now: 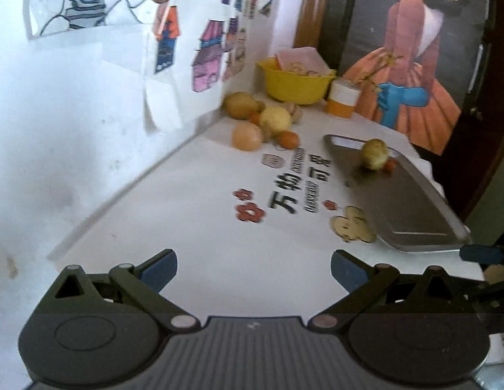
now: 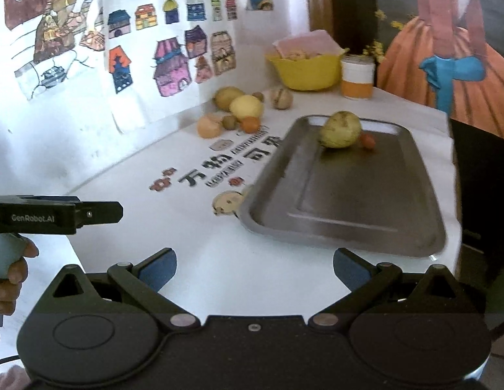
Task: Organize fruits
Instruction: 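Open both tools and withdraw them from the tray, then grasp the tan round fruit with the left tool while the right tool grasps a tangerine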
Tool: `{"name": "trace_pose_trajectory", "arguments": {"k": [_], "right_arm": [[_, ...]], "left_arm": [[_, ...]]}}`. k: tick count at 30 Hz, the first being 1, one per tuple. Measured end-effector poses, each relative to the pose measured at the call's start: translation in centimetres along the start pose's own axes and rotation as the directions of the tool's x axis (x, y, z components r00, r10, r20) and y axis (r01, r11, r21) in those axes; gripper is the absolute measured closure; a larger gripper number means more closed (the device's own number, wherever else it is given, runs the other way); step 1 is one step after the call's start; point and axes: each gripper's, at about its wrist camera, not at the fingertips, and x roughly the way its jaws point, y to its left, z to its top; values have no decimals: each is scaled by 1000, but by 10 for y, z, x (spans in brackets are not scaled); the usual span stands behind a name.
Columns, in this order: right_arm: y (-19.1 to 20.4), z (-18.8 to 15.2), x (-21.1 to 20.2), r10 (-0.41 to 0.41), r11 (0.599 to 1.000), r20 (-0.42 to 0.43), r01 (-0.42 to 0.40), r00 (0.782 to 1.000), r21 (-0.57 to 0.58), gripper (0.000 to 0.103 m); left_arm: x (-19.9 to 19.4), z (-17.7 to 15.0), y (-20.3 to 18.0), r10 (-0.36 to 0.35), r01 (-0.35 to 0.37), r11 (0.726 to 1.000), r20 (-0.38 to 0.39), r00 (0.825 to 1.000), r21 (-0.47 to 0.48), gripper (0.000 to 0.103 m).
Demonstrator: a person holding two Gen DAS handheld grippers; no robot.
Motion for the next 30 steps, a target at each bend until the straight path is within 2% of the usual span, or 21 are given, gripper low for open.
{"name": "trace_pose_trajectory", "arguments": {"k": [6, 9, 13, 16, 24, 30], "right_arm": [[5, 36, 21, 39, 997, 21, -38, 999, -62, 1], [7, 56, 35, 50, 988, 54, -42, 997, -145, 1], [13, 76, 59, 22, 953, 104, 10, 994, -304, 1], [12, 92, 82, 7, 933, 102, 30, 995, -358, 1], [-7, 133, 144, 26, 934, 100, 11, 995, -358, 2], [-20, 146, 192, 38, 936, 42, -21, 998, -351, 14]], "left_arm": [[15, 30, 7, 67, -67, 998, 10, 998, 20, 0], [29, 46, 6, 80, -81, 996, 30, 996, 30, 0], [53, 68, 3, 85, -86, 996, 37, 996, 15, 0], [71, 87, -2, 86, -88, 996, 52, 995, 29, 0], [128, 126, -4, 94, -97, 994, 61, 994, 48, 0], [173, 134, -3, 64, -65, 997, 36, 997, 35, 1]]}}
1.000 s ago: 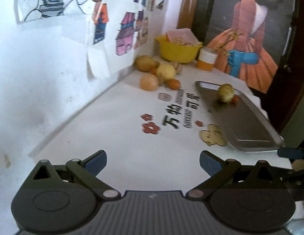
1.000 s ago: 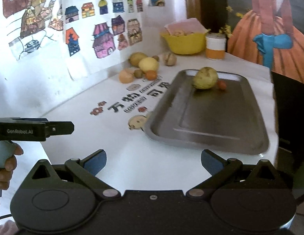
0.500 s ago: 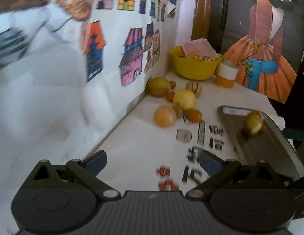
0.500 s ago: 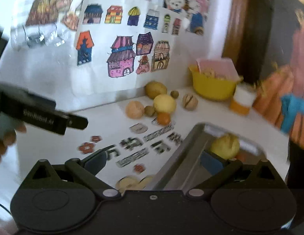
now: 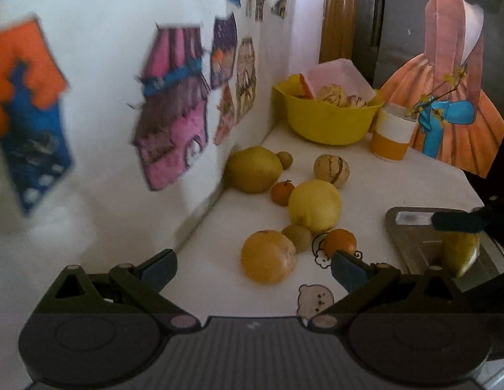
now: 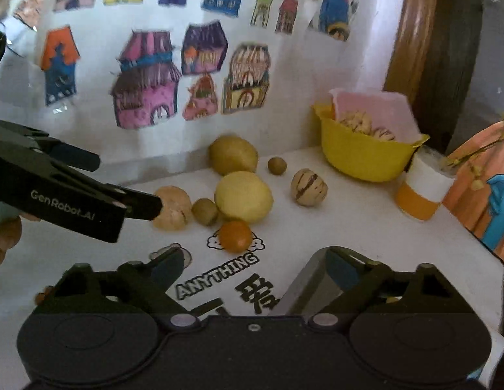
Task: Organize fruits
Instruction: 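Grasp the tan round fruit with the left tool while the right tool grasps a tangerine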
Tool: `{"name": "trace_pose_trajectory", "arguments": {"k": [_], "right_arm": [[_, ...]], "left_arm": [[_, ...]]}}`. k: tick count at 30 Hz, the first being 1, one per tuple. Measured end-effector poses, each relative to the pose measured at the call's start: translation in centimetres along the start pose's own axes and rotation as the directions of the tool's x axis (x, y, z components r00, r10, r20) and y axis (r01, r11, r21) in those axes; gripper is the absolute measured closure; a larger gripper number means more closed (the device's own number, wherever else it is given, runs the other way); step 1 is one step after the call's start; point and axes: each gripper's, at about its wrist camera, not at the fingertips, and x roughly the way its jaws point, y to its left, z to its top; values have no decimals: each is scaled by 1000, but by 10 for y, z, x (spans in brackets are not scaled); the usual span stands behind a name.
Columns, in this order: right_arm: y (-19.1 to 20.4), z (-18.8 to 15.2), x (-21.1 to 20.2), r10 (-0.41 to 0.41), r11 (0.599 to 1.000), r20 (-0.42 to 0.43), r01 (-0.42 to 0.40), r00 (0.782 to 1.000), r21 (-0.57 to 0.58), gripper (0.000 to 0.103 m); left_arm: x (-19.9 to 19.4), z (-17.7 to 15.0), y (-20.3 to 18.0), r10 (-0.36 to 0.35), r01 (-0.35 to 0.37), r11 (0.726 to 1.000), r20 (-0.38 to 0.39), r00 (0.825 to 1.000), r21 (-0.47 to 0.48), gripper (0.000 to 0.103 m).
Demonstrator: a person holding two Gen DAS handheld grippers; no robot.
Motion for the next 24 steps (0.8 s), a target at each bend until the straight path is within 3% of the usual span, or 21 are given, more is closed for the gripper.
{"name": "trace_pose_trajectory", "arguments": {"k": [4, 9, 14, 24], "right_arm": [[-14, 2, 27, 61, 995, -65, -56, 996, 77, 25], [-17, 3, 44, 104, 990, -78, -96, 992, 99, 34], [-20, 3, 61, 123, 989, -85, -115, 989, 94, 46], [-19, 9, 71, 160, 985, -75, -154, 984, 74, 58]], "left_arm": [[16, -2, 0, -6, 6, 1000, -1, 1000, -5, 1], [22, -5, 2, -7, 7, 1000, 12, 1000, -6, 2], [28, -3, -2, -38, 38, 999, 6, 999, 0, 12], [36, -2, 1, -11, 10, 999, -18, 1000, -46, 39]]}}
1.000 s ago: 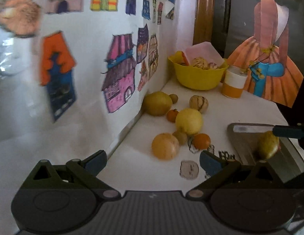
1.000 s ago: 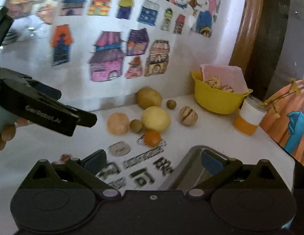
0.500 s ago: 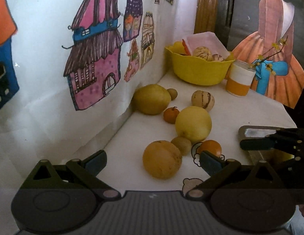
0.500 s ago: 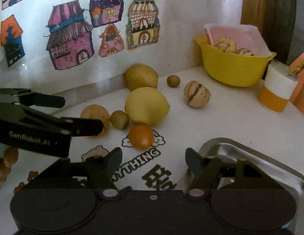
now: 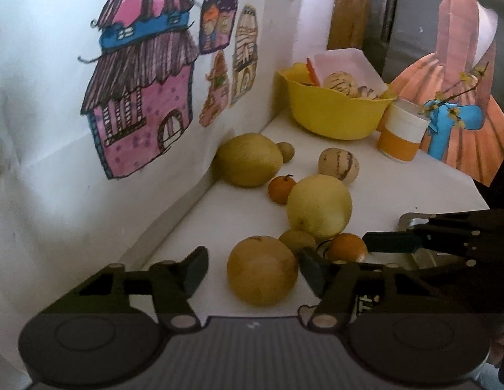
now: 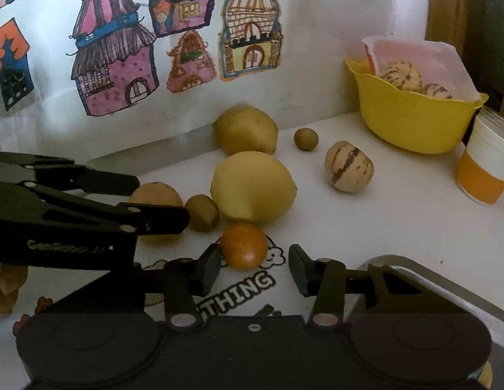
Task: Organize fruits
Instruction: 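Grasp the tan round fruit with the left tool while the right tool grasps a tangerine, then lower the tan fruit onto the tray with the left tool while the right tool releases the tangerine there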
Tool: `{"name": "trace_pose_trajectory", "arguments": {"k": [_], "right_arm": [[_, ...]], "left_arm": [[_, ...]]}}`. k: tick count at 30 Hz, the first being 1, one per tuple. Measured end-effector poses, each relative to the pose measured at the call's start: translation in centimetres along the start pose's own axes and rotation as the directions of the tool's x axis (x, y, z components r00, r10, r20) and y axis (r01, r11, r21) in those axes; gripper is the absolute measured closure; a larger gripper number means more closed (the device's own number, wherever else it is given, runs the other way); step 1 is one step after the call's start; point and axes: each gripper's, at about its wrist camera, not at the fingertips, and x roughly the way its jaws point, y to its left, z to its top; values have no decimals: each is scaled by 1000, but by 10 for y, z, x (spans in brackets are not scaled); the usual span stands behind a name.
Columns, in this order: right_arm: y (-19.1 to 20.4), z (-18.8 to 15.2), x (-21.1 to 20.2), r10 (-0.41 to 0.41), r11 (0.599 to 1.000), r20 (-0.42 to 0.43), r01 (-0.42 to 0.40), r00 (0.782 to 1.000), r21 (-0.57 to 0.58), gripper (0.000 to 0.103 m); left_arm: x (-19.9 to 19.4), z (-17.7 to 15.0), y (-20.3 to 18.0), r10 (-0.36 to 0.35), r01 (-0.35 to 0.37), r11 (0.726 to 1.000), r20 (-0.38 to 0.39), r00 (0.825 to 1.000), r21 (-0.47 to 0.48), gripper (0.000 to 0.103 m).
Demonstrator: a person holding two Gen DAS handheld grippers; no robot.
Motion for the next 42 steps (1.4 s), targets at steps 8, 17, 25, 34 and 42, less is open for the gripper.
{"name": "trace_pose_trajectory", "arguments": {"k": [8, 17, 25, 34, 42], "right_arm": [[7, 1, 0, -4, 1000, 11, 4, 1000, -18, 70], [9, -6, -35, 0, 1000, 56, -1, 998, 21, 71], [-1, -28, -101, -62, 996, 119, 53, 991, 78, 70], [-33, -71, -171, -203, 972, 121, 185, 972, 145, 70], [-67, -108, -182, -261, 949, 80, 241, 962, 203, 70]], "left_arm": [[-2, 0, -2, -18, 18, 1000, -18, 1000, -9, 55], [-31, -4, -11, -29, 29, 1000, 1, 1000, 0, 56], [-61, -12, -44, -99, 99, 995, 25, 995, 22, 56], [-73, -19, -106, -217, 215, 975, 29, 976, 61, 56], [-54, -31, -149, -258, 259, 961, -26, 966, 95, 56]]}}
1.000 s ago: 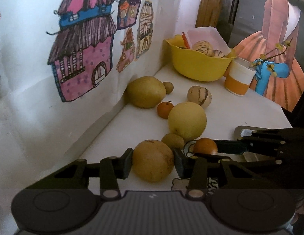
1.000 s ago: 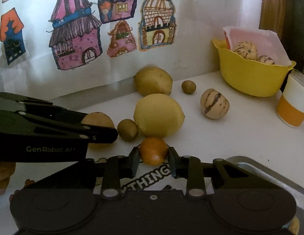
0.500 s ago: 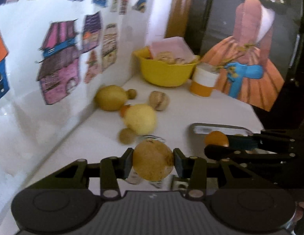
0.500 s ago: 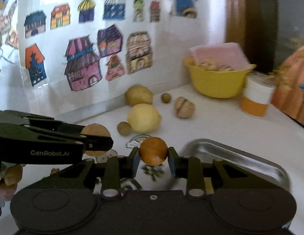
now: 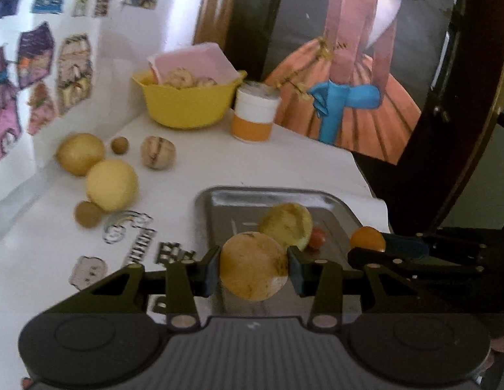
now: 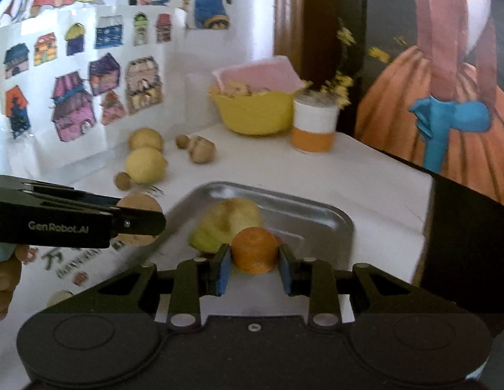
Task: Organize fruits
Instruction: 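Lower the tan fruit onto the tray with the left tool while the right tool releases the tangerine there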
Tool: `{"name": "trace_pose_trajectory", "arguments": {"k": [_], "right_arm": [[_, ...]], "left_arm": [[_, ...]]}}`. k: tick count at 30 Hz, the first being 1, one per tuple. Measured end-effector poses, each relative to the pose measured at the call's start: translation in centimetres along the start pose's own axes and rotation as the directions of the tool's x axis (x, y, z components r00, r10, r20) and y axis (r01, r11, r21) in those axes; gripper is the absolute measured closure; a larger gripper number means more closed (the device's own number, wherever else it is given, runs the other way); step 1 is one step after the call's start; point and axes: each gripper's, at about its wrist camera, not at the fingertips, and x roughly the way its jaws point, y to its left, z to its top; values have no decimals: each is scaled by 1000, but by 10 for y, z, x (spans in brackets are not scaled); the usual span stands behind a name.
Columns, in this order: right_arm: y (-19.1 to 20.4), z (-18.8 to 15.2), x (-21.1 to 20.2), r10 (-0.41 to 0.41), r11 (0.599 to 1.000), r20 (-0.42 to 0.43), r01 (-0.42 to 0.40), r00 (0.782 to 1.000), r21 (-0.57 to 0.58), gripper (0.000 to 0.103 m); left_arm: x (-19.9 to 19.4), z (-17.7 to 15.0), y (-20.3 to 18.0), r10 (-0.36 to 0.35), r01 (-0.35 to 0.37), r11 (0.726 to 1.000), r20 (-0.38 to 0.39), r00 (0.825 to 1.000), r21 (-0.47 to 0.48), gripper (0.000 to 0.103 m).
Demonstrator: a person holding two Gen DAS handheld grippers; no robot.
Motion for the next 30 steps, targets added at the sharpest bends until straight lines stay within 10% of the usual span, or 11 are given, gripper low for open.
{"name": "trace_pose_trajectory", "arguments": {"k": [30], "right_arm": [[-3, -13, 36, 18, 1000, -84, -18, 996, 4, 66]], "left_arm": [[26, -11, -6, 31, -31, 1000, -90, 995, 4, 54]]}}
